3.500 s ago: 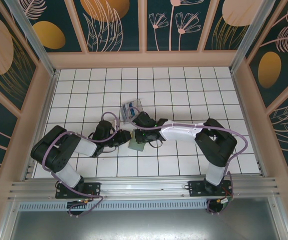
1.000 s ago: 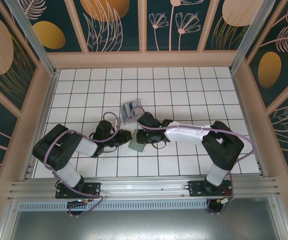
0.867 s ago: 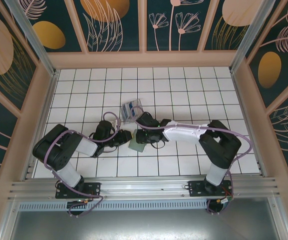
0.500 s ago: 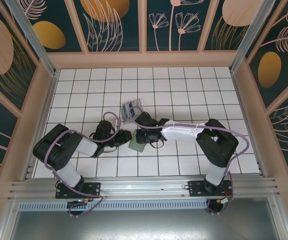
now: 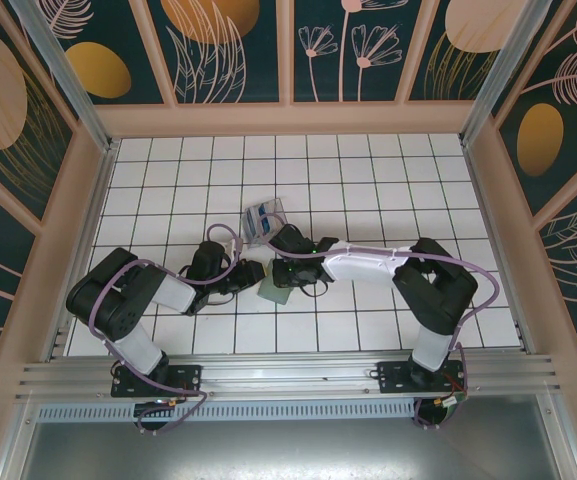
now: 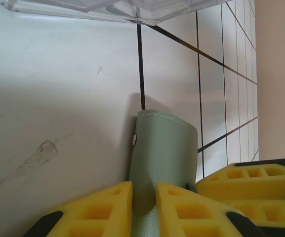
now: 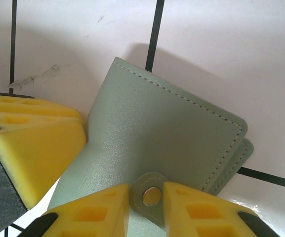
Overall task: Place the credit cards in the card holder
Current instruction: Close the button on the card holder.
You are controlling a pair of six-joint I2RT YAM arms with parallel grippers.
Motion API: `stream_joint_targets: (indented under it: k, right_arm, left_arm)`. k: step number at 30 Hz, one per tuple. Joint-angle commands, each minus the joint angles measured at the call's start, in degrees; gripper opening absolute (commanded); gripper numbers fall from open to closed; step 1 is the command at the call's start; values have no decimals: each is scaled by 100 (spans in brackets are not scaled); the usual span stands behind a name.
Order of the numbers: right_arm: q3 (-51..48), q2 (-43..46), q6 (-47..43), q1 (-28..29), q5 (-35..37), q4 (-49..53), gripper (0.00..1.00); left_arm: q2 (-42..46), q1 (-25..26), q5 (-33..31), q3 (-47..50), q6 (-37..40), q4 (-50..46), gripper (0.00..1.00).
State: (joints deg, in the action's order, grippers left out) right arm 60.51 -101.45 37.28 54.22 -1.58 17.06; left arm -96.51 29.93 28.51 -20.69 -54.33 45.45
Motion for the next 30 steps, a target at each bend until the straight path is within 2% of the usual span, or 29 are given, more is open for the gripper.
stream_joint_targets:
  k: [1, 5, 11, 21, 25, 30]
  right_arm:
    - [57, 33, -85, 59, -15, -81, 15]
    - [90, -8, -111, 64, -95, -96, 14]
    - [137, -42, -159, 72, -114, -30, 24]
    - [163, -22, -212, 73, -140, -106, 22]
    - [163, -37, -216, 72, -177, -118, 27]
    - [154, 25, -212, 72, -125, -140, 28]
  left_arm:
    - [-381, 223, 212, 173, -71, -1013, 21]
    - [-381, 219, 209, 169, -75, -1012, 21]
    - [-424, 223, 232, 144, -70, -1012, 21]
    - [-429, 223, 248, 118, -52, -1032, 21]
    - [-417, 223, 238, 118, -58, -1034, 21]
    - [-416, 223, 241, 102, -54, -1055, 21]
